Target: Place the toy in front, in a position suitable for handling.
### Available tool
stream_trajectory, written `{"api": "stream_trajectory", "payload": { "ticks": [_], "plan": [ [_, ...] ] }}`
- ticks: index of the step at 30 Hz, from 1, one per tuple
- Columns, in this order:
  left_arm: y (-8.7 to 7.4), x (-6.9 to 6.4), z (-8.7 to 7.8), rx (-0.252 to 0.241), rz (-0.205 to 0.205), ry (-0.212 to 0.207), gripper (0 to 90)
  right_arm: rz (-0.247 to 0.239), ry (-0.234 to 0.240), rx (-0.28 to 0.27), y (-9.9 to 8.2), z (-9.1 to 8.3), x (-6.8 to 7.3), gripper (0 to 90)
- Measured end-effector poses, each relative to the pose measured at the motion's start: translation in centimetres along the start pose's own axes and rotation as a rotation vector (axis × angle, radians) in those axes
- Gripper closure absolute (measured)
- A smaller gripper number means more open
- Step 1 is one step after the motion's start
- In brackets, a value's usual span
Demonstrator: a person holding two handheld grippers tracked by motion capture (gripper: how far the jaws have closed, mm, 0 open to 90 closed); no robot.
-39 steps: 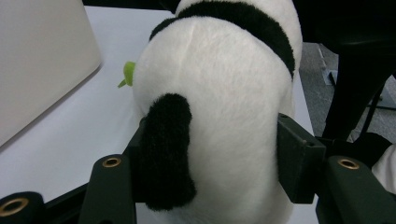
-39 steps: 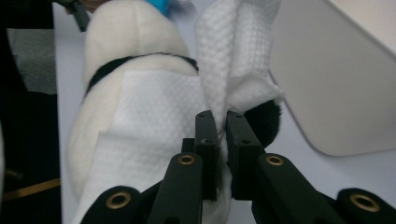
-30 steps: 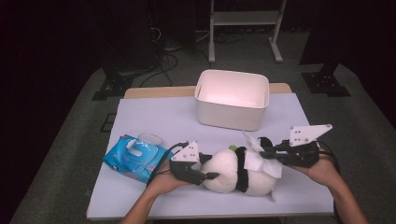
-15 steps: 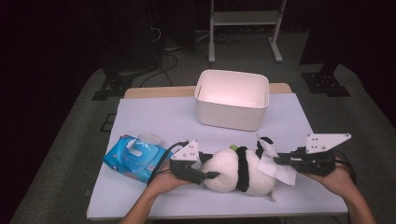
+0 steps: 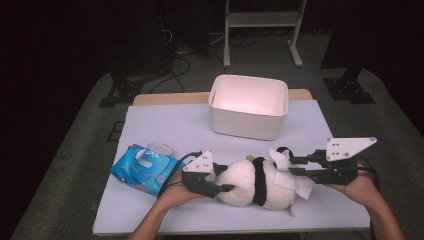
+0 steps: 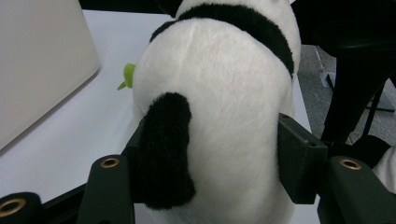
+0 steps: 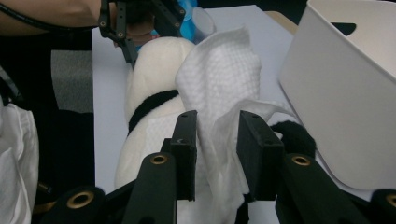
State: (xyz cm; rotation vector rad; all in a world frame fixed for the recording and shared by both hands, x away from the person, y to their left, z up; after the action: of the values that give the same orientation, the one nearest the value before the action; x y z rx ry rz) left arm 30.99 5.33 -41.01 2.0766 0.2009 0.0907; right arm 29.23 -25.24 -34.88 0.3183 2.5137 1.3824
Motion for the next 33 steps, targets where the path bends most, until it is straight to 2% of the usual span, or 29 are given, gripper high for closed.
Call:
{"api": "stream_trajectory", "payload": {
  "ticks": [3,5,10,12,13,15,17,19,23,28,31,33],
  "plan": [
    [0.0,0.0,0.0,0.002,-0.001,-0.001,40.8,-0.024,0.011,0.055,0.0,1.0,0.0,65.1],
    [0.0,-0.1,0.0,0.001,0.003,-0.001,40.7,-0.016,0.033,0.059,-0.1,1.4,0.1,63.4],
    [0.0,-0.2,0.1,0.007,0.011,-0.008,41.0,-0.009,0.012,0.068,-0.2,2.4,-0.2,63.9],
    [-0.1,-0.1,0.0,0.003,0.001,-0.009,41.1,0.0,-0.011,0.071,-0.1,2.8,-0.4,72.4],
    [-0.1,-0.1,0.1,0.001,0.0,-0.008,41.1,-0.01,-0.034,0.077,-0.1,2.9,-0.5,81.3],
    [-0.1,-0.1,0.0,0.0,0.002,-0.011,41.1,-0.025,-0.066,0.086,0.2,2.9,-1.0,83.7],
    [0.0,-0.3,0.1,-0.001,0.013,-0.012,41.3,-0.023,-0.12,0.101,0.4,3.0,-1.9,84.1],
    [0.0,-0.2,0.1,-0.001,0.006,-0.011,41.2,0.002,-0.128,0.103,0.4,3.2,-3.0,84.1],
    [-0.3,0.1,0.0,-0.004,-0.016,-0.011,41.3,0.048,-0.105,0.077,0.1,3.3,-3.7,84.0],
    [-0.2,0.0,0.1,-0.009,-0.01,-0.013,41.5,0.088,-0.079,0.045,-0.9,1.7,-3.0,84.7],
    [0.0,-0.2,0.2,-0.015,0.001,-0.016,41.4,0.087,-0.06,0.034,-1.0,1.4,-2.2,85.0],
    [0.1,-0.2,0.3,-0.016,0.003,-0.018,41.5,0.073,-0.024,0.025,-0.5,1.7,-1.6,85.1]
  ]
}}
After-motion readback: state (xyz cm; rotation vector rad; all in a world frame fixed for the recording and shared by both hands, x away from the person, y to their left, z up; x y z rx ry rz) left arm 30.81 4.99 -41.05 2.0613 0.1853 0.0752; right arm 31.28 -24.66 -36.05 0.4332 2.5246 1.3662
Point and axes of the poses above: each handheld gripper's, and its own axes: z roughly forward along the jaws, y roughly out of its top, x roughly to its left, the point moved 4 cm from there along z, roughly forward along the jaws, and after that the axes turned 3 degrees about -z, right-handed, at the moved point
